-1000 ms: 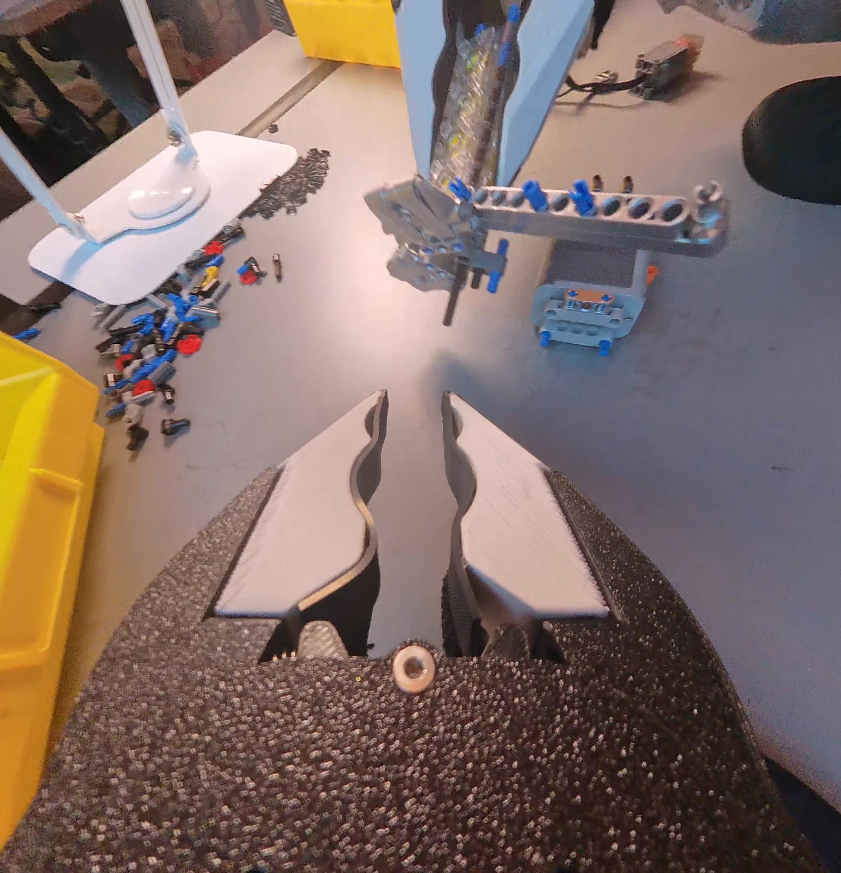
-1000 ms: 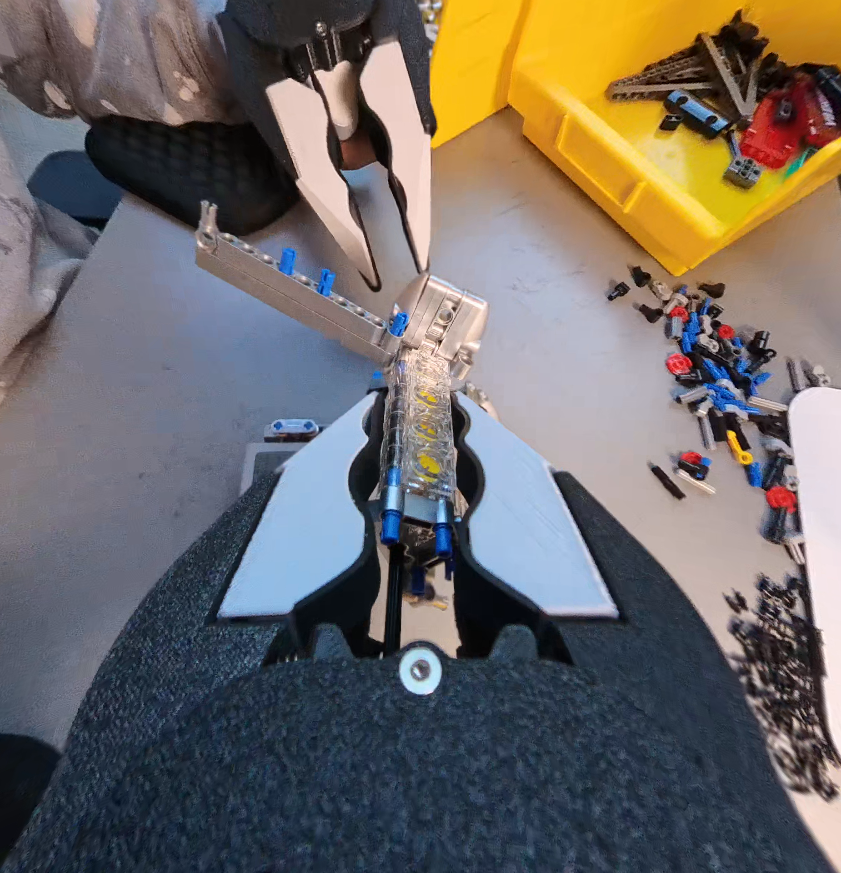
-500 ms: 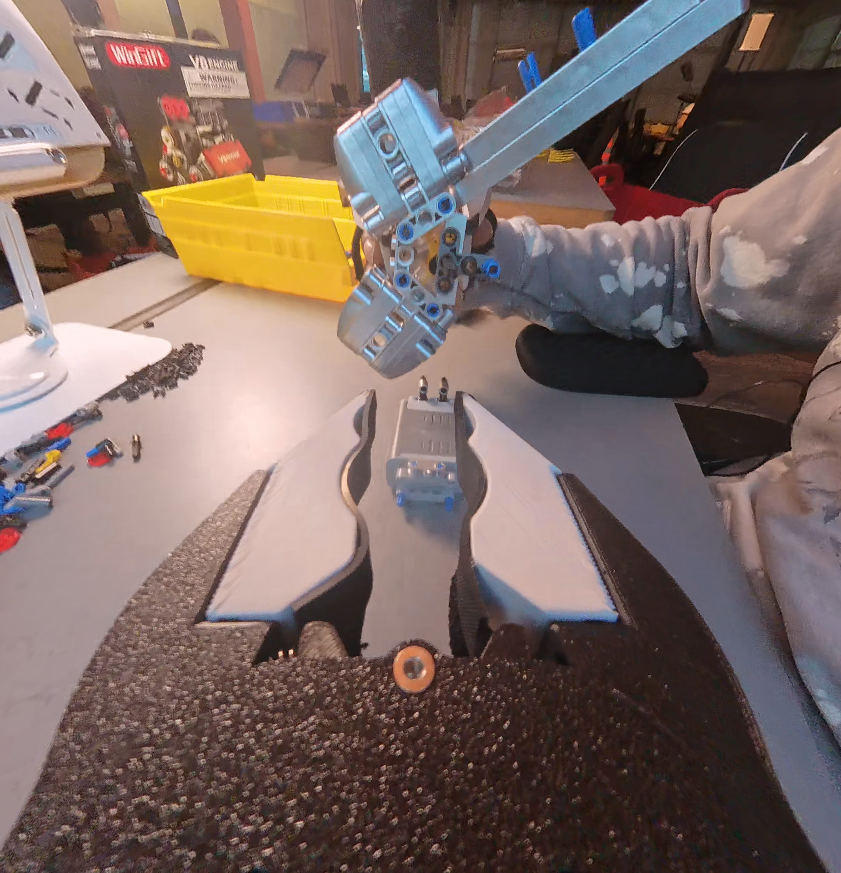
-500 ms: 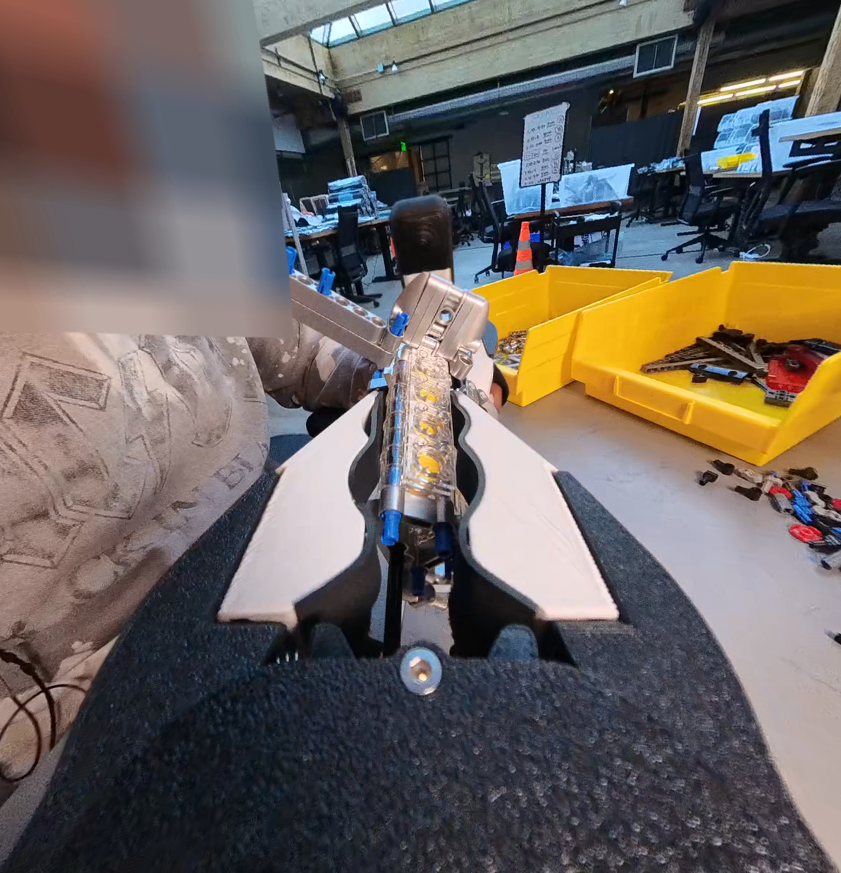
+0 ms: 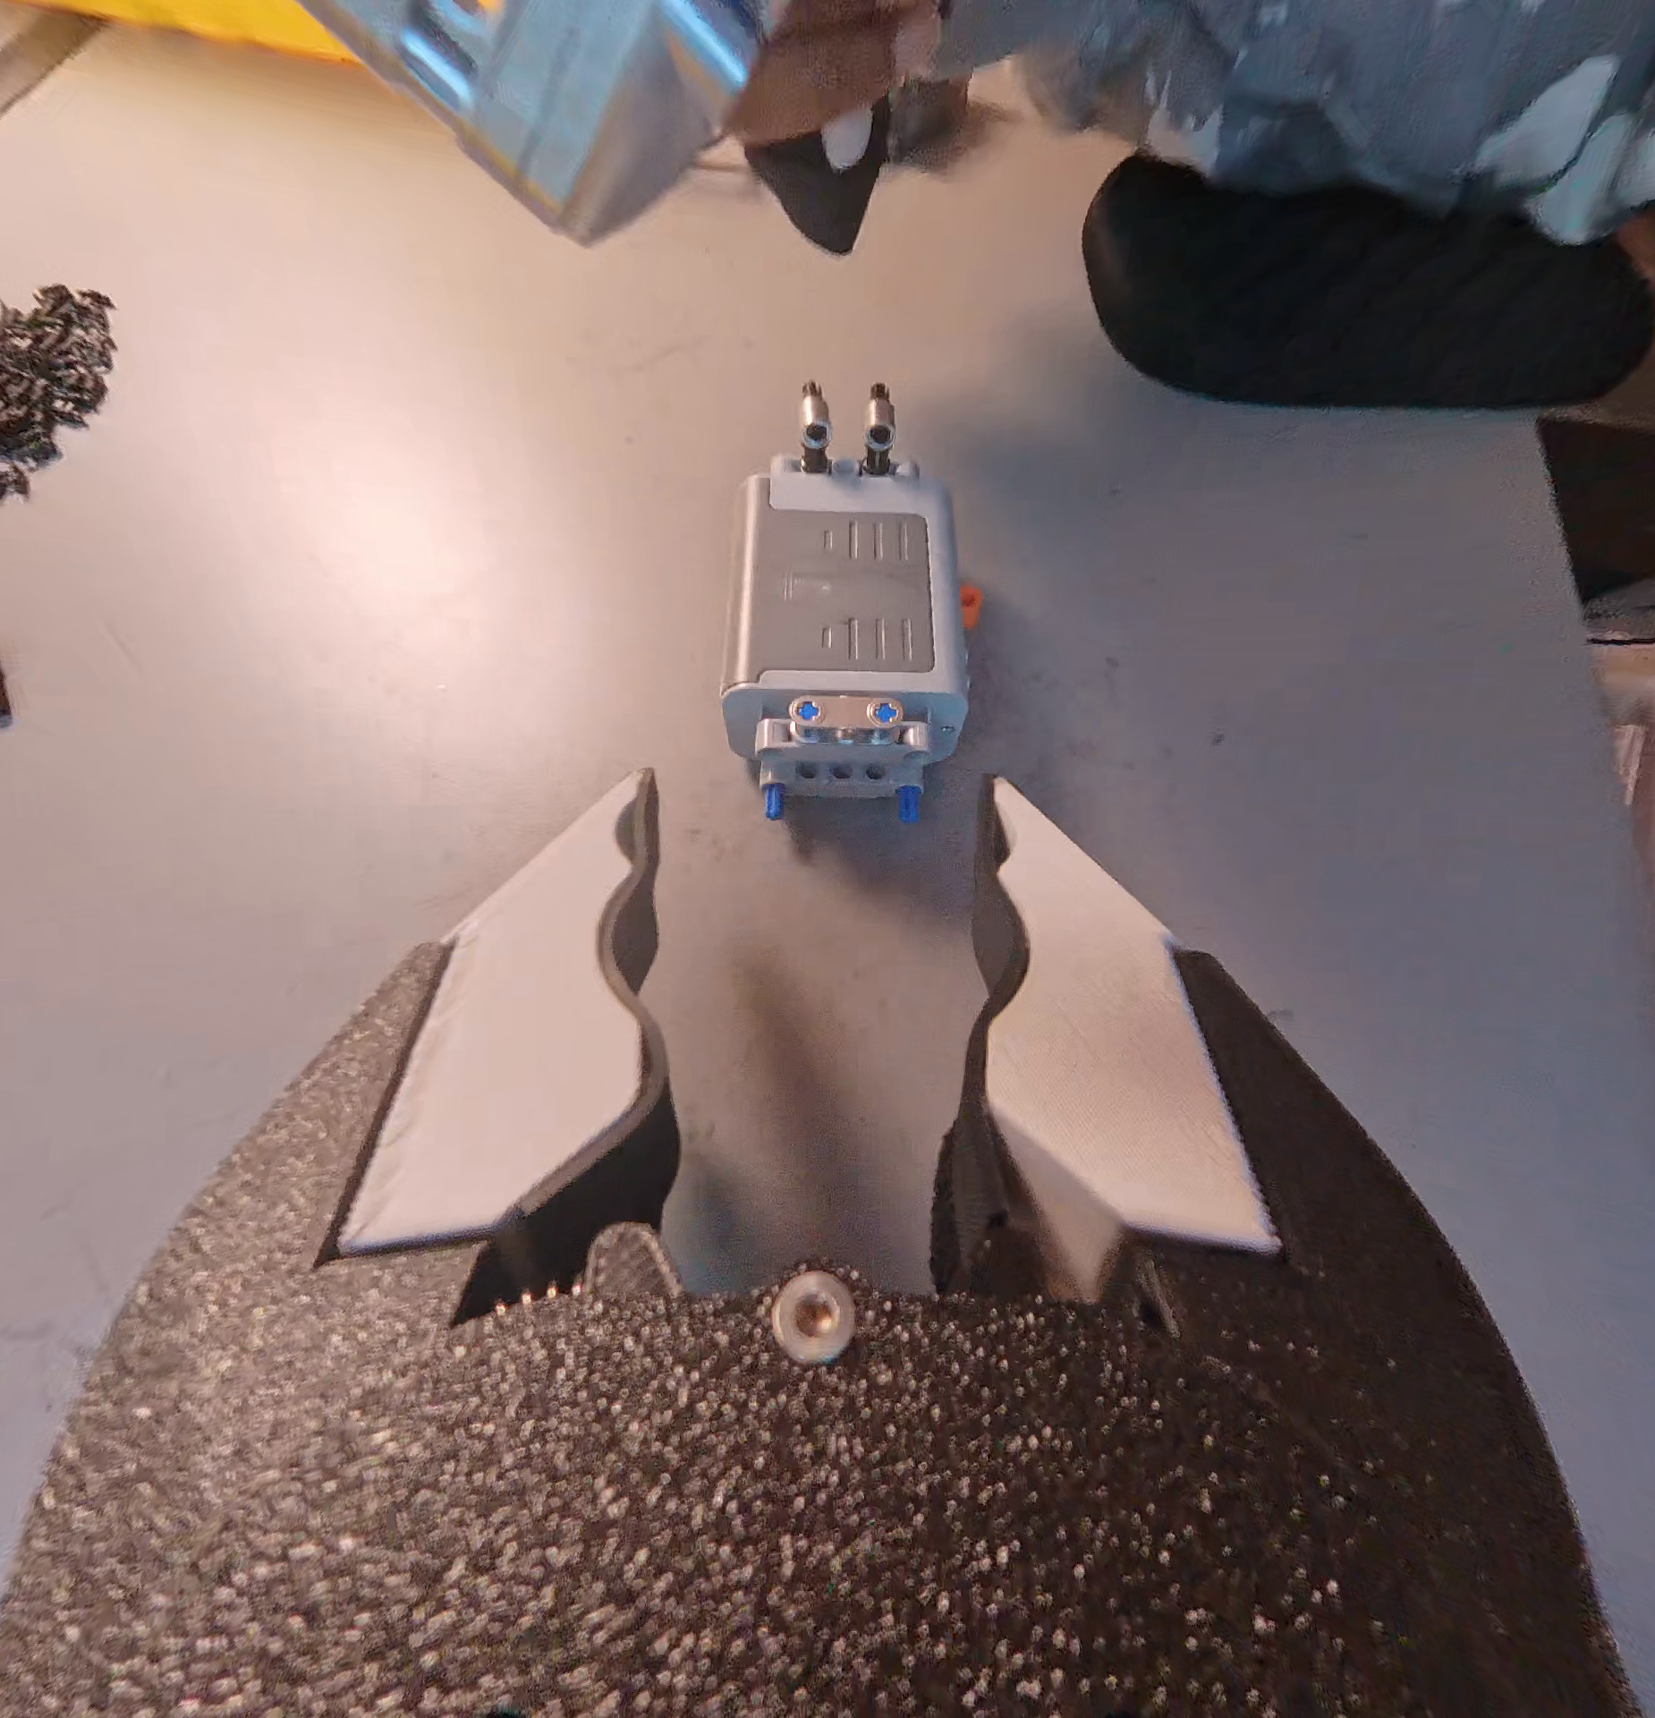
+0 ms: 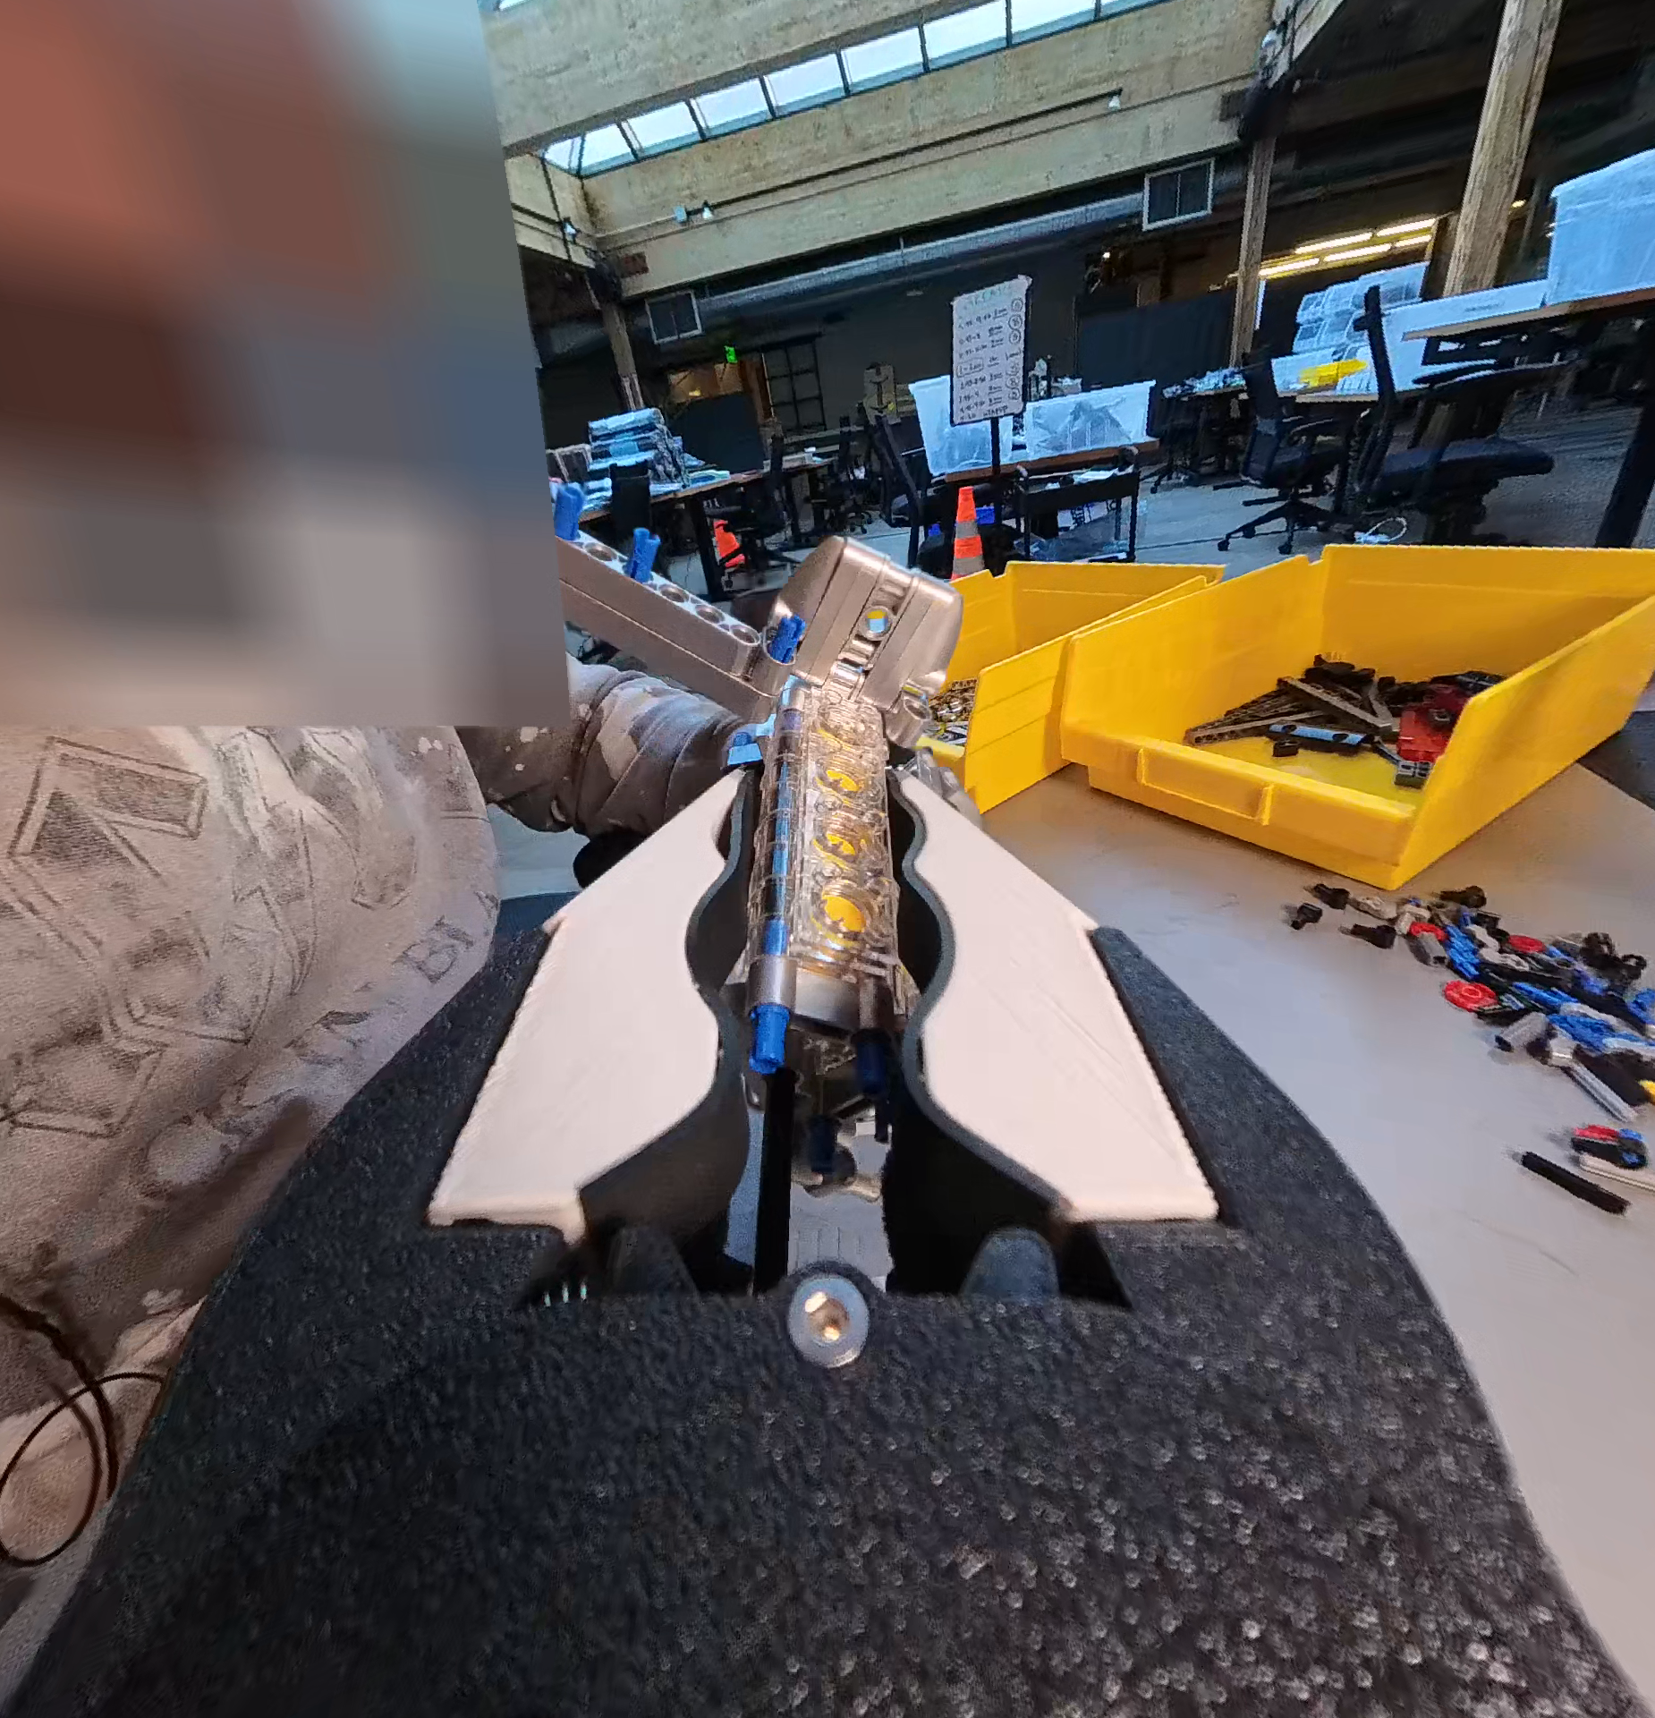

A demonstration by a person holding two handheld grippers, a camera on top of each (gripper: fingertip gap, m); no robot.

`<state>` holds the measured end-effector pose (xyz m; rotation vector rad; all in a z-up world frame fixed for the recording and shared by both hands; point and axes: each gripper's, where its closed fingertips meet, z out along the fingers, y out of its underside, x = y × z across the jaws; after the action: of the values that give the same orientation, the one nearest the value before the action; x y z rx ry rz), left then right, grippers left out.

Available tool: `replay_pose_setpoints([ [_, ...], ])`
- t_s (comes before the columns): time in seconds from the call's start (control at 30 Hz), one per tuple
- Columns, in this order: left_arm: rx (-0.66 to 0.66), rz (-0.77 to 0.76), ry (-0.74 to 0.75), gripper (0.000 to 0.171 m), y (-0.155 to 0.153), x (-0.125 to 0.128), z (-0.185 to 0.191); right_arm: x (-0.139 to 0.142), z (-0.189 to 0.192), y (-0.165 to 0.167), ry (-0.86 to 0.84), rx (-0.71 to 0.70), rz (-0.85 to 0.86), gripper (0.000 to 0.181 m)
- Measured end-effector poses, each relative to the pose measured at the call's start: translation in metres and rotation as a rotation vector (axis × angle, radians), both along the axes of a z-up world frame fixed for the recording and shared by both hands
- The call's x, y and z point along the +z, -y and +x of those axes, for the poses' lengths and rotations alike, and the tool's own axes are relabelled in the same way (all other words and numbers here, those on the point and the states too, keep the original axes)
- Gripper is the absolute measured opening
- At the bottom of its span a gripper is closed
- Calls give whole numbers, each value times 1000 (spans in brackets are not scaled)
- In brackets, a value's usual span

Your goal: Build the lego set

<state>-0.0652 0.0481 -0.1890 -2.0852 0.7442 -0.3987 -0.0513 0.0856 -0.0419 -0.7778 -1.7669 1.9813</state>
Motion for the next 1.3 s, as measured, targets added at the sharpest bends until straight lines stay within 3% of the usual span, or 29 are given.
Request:
replay_pose_setpoints([
  [0.13,-36,-14,-81,73,-10,-11,13,3,1,-5,-4,-30,2,25],
  [0.23,-21,-24,-153,56,-12,-20,17,6,3,-7,-12,-51,0,25],
  [0.5,201,-44,-146,54,-20,-21,22,9,16,-17,-33,-135,-3,25],
  [0.6,229,-59,-114,54,-22,-19,27,10,19,-22,-41,-177,4,25],
  [0.73,126,-125,68,53,-8,-9,41,10,24,-23,-47,-200,0,25],
  [0.8,108,-121,96,53,-2,-3,33,9,26,-21,-46,-203,-3,26],
  [0.97,168,-35,-14,46,-1,2,-11,7,27,-18,-45,-206,-18,25],
  [1.3,185,35,-17,31,-3,10,-21,4,26,-12,-36,-199,-21,25],
])
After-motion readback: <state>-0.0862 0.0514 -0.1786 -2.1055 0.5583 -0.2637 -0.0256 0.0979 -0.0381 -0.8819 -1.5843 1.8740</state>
